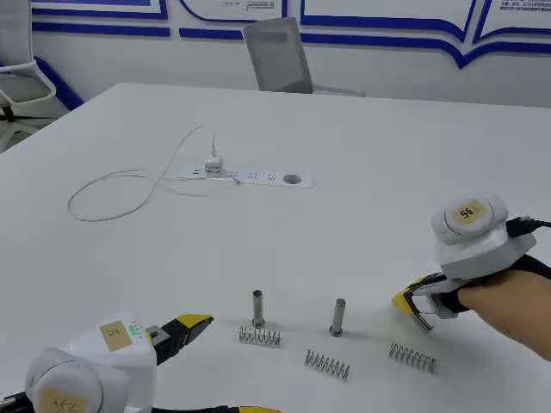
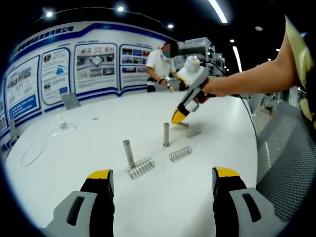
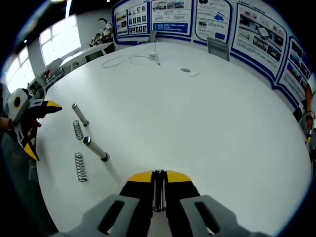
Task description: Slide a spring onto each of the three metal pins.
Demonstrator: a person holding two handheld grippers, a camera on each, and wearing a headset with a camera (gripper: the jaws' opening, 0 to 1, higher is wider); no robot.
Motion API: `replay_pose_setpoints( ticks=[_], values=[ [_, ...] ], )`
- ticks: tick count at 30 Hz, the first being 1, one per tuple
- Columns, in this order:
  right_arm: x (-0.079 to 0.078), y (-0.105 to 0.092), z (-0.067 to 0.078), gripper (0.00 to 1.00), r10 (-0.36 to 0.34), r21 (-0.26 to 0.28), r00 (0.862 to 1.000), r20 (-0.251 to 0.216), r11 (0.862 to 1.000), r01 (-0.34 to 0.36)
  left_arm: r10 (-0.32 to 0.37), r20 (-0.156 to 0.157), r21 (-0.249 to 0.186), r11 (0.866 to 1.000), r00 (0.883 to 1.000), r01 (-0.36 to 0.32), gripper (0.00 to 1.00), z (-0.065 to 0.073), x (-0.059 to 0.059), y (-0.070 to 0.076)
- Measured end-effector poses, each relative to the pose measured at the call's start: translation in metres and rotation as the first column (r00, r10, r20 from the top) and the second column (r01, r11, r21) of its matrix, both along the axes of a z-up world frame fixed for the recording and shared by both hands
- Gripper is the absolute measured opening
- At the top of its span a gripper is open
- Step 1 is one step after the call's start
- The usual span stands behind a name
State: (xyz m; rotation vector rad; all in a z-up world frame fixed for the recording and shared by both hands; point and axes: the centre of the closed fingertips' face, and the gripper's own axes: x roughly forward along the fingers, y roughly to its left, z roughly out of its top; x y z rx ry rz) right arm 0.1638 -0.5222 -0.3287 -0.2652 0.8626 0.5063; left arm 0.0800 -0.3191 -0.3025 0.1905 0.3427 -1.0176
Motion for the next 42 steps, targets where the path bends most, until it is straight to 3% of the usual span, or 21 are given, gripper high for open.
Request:
replay_pose_setpoints(
  ticks=[6, 20, 26, 42],
  values=[
    [-0.007, 0.002, 0.014, 0.09, 0.003, 0.01, 0.999, 0.038, 1.0, -0.003, -0.002, 0.004, 0.0, 1.0, 1.0, 0.002, 0.83, 0.001, -0.001, 0.0],
    [-0.027, -0.002, 0.024, 0.09, -0.012, 0.027, 0.997, 0.081, 1.0, 0.01, -0.008, 0.009, 0.006, 1.0, 1.0, 0.008, 0.83, 0.002, -0.002, -0.001],
    [-0.037, 0.001, 0.026, 0.09, -0.015, 0.034, 0.996, 0.09, 0.999, 0.012, -0.01, 0.011, 0.008, 1.0, 1.0, 0.01, 0.83, 0.002, -0.002, -0.002],
    [-0.047, 0.001, 0.025, 0.09, -0.017, 0.04, 0.996, 0.084, 0.999, 0.013, -0.006, 0.011, 0.008, 1.0, 1.0, 0.006, 0.82, 0.003, -0.002, -0.002]
  ],
)
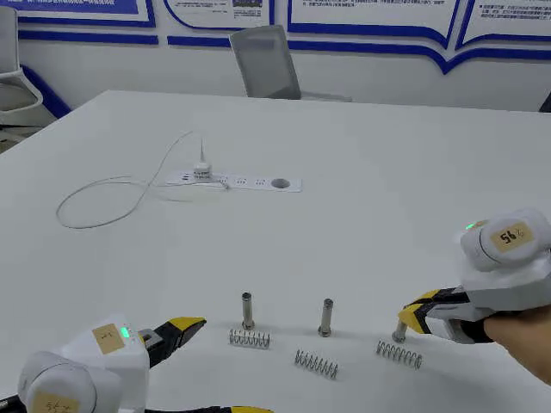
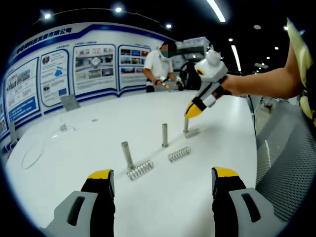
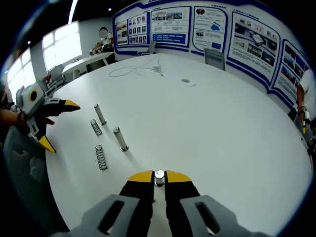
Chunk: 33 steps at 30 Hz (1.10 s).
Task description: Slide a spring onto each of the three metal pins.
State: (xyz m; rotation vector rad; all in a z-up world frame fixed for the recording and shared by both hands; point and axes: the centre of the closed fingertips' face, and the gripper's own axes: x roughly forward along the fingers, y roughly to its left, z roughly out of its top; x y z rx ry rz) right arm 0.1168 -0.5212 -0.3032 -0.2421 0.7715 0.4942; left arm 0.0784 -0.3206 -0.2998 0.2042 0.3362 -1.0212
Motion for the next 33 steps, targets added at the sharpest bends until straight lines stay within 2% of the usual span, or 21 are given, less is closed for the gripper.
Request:
replay_pose_setpoints(
  ticks=[13, 17, 33],
  values=[
    [0.0, 0.0, -0.001, 0.09, 0.011, -0.014, 1.0, 0.012, 1.0, -0.011, 0.003, 0.0, -0.002, 1.0, 1.0, -0.003, 0.82, 0.0, 0.0, 0.001],
    [0.001, 0.001, 0.005, 0.12, 0.013, 0.005, 0.999, 0.033, 1.0, -0.013, 0.003, 0.0, -0.003, 1.0, 1.0, -0.003, 0.82, 0.0, 0.0, 0.0],
    [-0.005, -0.003, 0.013, 0.15, 0.022, 0.0, 0.998, 0.064, 1.0, -0.022, 0.001, 0.001, -0.005, 1.0, 1.0, -0.001, 0.82, 0.0, 0.0, 0.0]
  ],
)
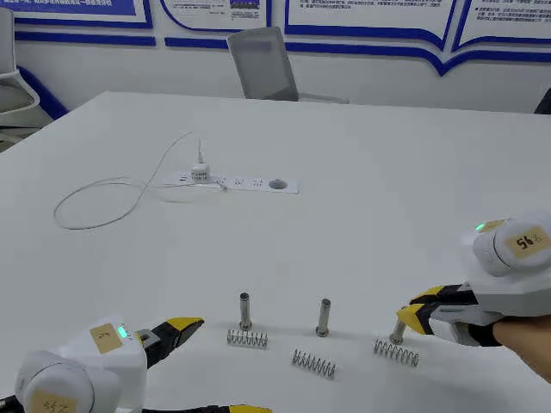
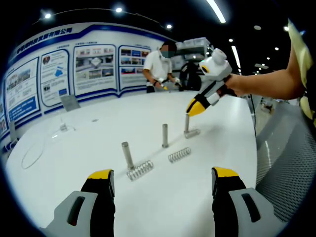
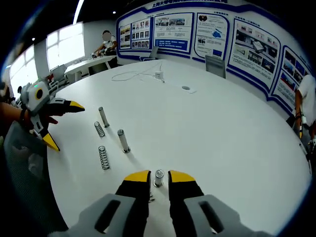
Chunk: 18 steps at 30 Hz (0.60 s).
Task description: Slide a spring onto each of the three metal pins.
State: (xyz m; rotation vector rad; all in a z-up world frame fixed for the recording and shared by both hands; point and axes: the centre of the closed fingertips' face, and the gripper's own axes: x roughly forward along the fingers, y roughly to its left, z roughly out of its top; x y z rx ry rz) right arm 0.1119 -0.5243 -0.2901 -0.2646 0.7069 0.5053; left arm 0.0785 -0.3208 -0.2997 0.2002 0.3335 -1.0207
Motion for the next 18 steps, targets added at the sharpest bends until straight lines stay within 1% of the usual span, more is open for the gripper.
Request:
replay_pose_setpoints(
  ticks=[4, 7, 12, 14, 18],
  values=[
    [-0.005, 0.0, 0.006, 0.15, 0.01, -0.001, 1.0, 0.018, 1.0, -0.01, 0.002, 0.0, -0.001, 1.0, 1.0, -0.002, 0.82, 0.0, 0.0, 0.0],
    [-0.008, 0.004, 0.007, 0.15, 0.03, -0.009, 0.999, 0.022, 1.0, -0.029, 0.001, 0.0, -0.001, 1.0, 1.0, -0.001, 0.82, 0.0, 0.0, 0.0],
    [-0.011, 0.013, 0.007, 0.15, 0.066, -0.015, 0.998, 0.024, 0.998, -0.065, -0.002, 0.0, 0.001, 1.0, 1.0, 0.001, 0.82, 0.0, -0.001, 0.0],
    [-0.012, 0.015, 0.005, 0.15, 0.074, -0.018, 0.997, 0.018, 0.997, -0.074, 0.0, 0.001, 0.001, 1.0, 1.0, 0.0, 0.82, 0.0, 0.0, 0.0],
    [-0.014, 0.012, 0.002, 0.15, 0.068, -0.021, 0.998, 0.012, 0.997, -0.068, 0.007, 0.002, -0.001, 1.0, 1.0, -0.007, 0.82, 0.001, 0.001, 0.002]
  ],
)
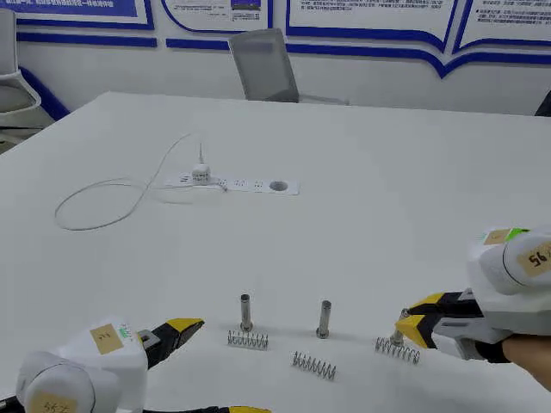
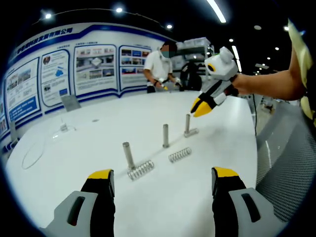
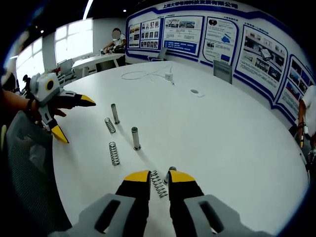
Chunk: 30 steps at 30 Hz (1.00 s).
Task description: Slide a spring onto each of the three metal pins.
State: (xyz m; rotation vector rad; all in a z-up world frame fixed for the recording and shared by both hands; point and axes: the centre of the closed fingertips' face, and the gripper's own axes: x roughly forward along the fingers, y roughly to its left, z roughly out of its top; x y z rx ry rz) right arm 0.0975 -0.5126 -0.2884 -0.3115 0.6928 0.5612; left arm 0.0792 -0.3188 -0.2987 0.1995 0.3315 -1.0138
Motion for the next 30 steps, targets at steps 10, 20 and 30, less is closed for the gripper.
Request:
replay_pose_setpoints(
  ticks=[10, 20, 30],
  values=[
    [-0.016, -0.018, -0.026, 0.16, 0.019, 0.002, 0.998, -0.053, 1.0, -0.018, -0.004, 0.0, 0.003, 1.0, 1.0, 0.004, 0.82, 0.0, -0.001, -0.001],
    [-0.017, -0.016, -0.052, 0.18, 0.151, -0.014, 0.982, -0.115, 0.988, -0.154, -0.001, -0.002, 0.006, 1.0, 1.0, 0.001, 0.82, 0.0, 0.0, -0.001],
    [-0.015, -0.015, -0.063, 0.15, 0.246, 0.038, 0.962, -0.118, 0.969, -0.243, 0.007, -0.006, 0.008, 1.0, 1.0, -0.007, 0.82, -0.001, 0.001, 0.001]
  ],
)
